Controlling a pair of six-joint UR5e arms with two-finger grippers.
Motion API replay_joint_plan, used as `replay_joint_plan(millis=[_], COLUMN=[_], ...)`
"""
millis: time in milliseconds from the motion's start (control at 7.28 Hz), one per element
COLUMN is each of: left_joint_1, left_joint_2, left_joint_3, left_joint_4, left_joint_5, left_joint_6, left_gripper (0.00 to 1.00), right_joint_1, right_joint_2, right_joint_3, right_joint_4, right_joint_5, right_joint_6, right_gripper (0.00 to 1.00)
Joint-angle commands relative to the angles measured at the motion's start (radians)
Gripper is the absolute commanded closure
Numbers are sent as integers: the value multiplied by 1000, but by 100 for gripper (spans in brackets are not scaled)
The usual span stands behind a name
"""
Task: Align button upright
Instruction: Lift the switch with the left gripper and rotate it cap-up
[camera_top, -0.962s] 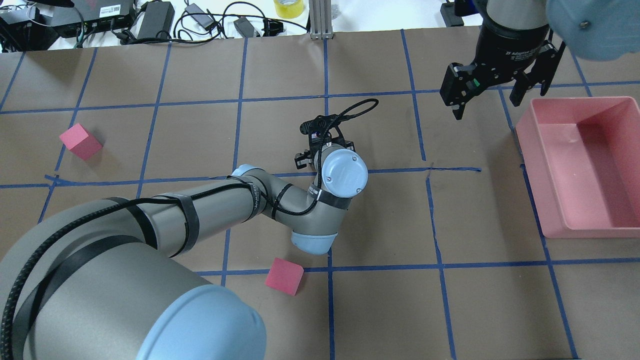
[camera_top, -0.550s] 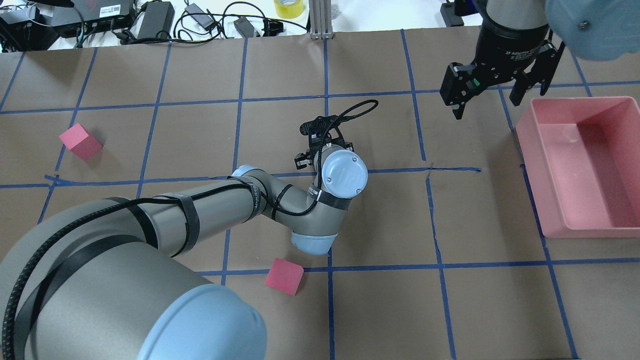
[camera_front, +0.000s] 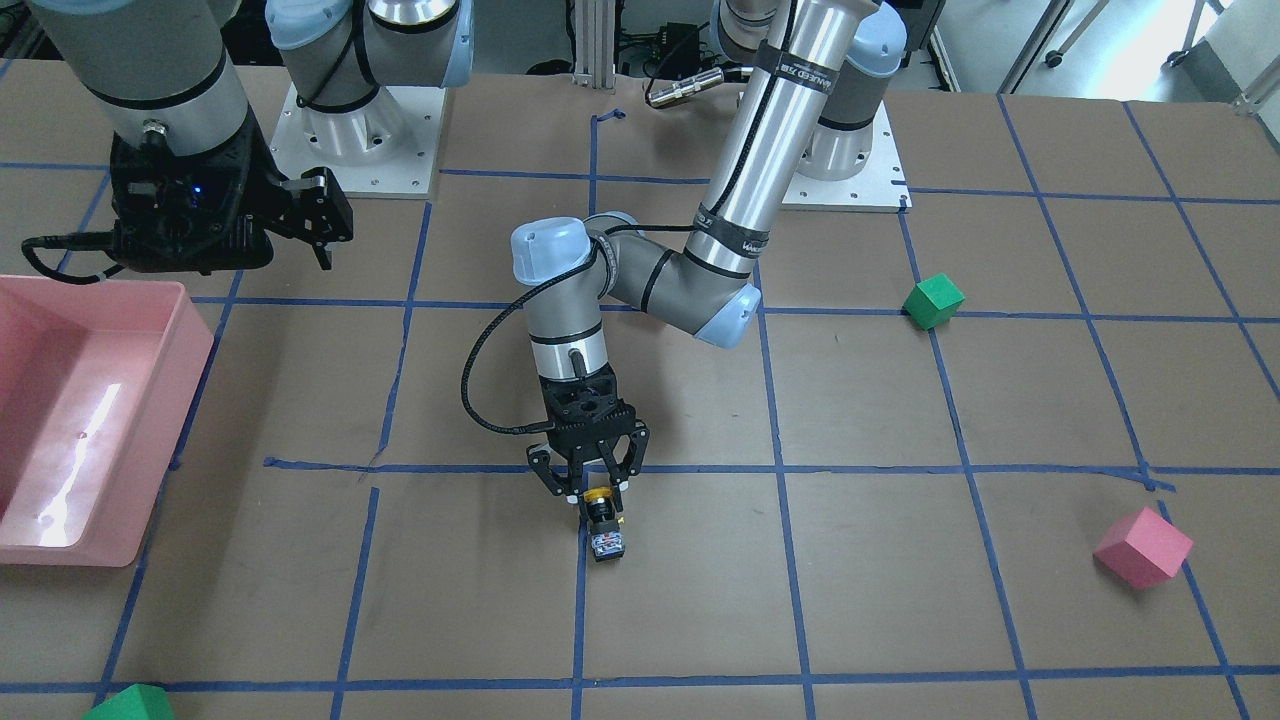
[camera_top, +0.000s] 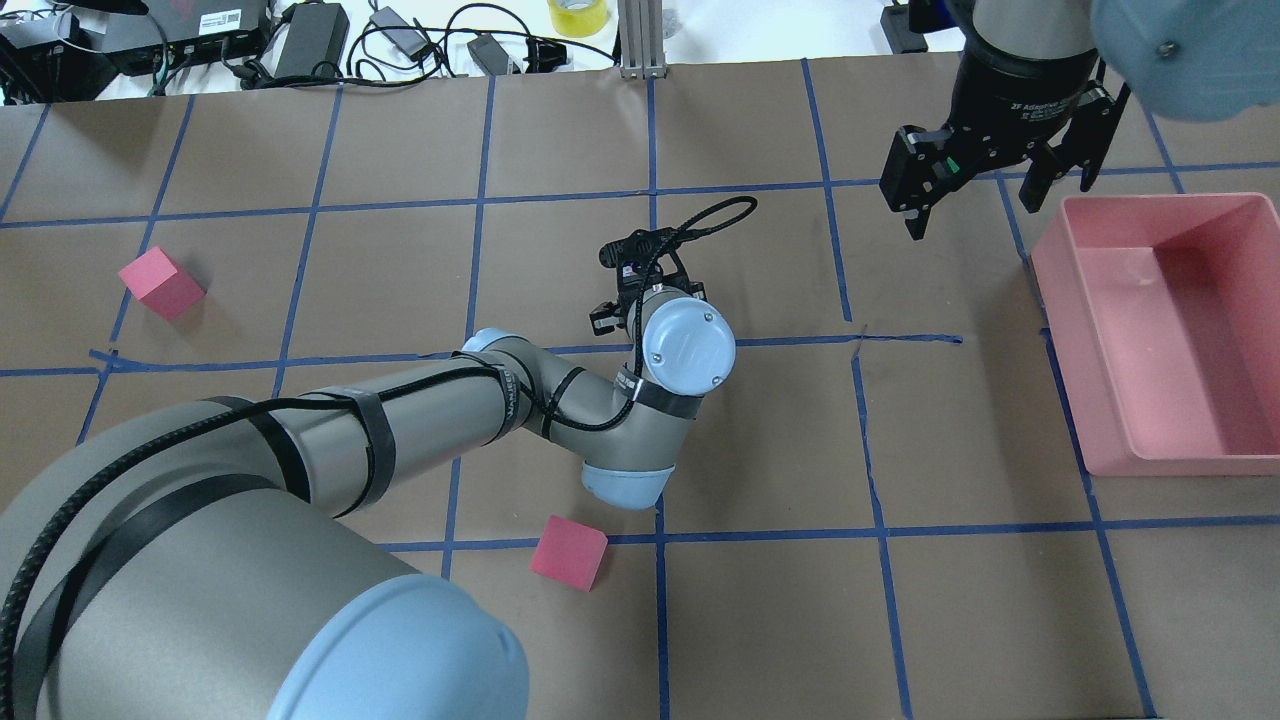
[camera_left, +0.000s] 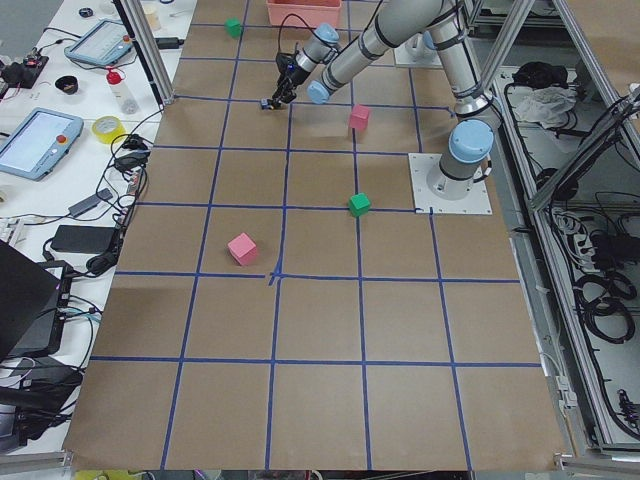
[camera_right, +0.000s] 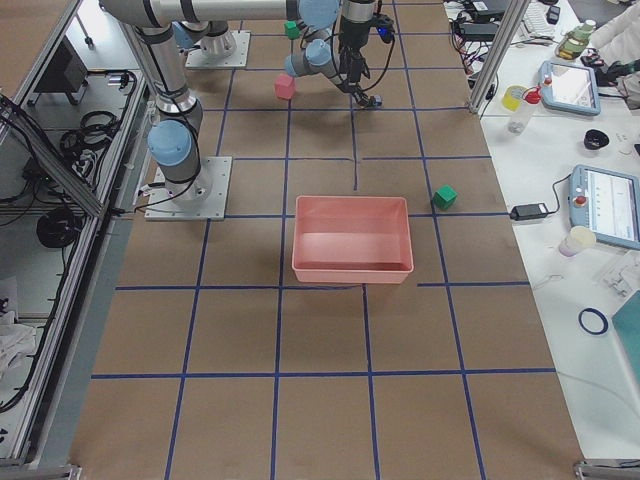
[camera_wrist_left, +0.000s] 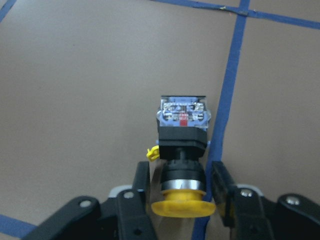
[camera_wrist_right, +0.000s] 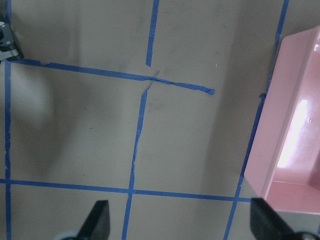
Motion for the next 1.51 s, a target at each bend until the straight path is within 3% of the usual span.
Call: replay_joint_plan(millis=[0, 825, 1100, 1237, 1374], left_joint_1=[0, 18, 55, 55, 54], left_joint_2=[14, 49, 74, 65, 53], left_joint_3=[1, 12, 0, -5, -5], left_joint_4=[-2, -16, -23, -36, -37], left_joint_5=[-9, -16, -81, -83, -88], left_joint_6=[10, 41, 24, 21, -26], left_gripper=[59, 62, 62, 42, 11], right_joint_1=[0, 0, 0, 0, 0], right_joint_2=[0, 0, 0, 0, 0], right_joint_3=[0, 5, 5, 6, 6], right_joint_4=[3, 1, 7, 7, 7], right_joint_5=[-1, -1, -1, -1, -1], right_joint_6=[0, 0, 2, 2, 2], right_gripper=[0, 0, 0, 0, 0])
